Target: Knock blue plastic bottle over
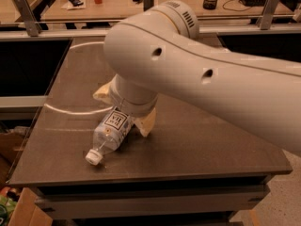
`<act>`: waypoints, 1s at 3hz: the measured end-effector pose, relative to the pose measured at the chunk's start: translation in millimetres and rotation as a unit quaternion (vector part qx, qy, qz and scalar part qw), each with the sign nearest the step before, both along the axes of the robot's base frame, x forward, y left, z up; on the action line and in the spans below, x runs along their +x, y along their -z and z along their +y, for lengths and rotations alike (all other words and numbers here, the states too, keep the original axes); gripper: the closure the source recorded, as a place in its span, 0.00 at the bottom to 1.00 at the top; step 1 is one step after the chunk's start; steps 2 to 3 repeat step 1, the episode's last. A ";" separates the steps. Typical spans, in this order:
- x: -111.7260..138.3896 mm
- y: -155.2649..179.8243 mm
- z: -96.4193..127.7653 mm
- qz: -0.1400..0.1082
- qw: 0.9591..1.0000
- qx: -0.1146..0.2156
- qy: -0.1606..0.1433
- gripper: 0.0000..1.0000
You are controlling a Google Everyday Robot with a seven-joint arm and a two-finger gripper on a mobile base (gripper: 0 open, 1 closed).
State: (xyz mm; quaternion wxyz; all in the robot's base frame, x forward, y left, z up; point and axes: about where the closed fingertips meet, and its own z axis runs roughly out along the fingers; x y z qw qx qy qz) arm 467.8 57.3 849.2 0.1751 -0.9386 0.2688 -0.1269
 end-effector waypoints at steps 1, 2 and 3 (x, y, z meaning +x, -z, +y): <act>1.3 -4.0 0.7 -0.001 1.000 0.003 0.001 0.00; 1.3 -4.0 0.7 -0.001 1.000 0.003 0.001 0.00; 1.3 -4.0 0.7 -0.001 1.000 0.003 0.001 0.00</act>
Offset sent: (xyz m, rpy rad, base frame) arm 0.0000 0.0000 0.0000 0.0000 0.0000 0.0000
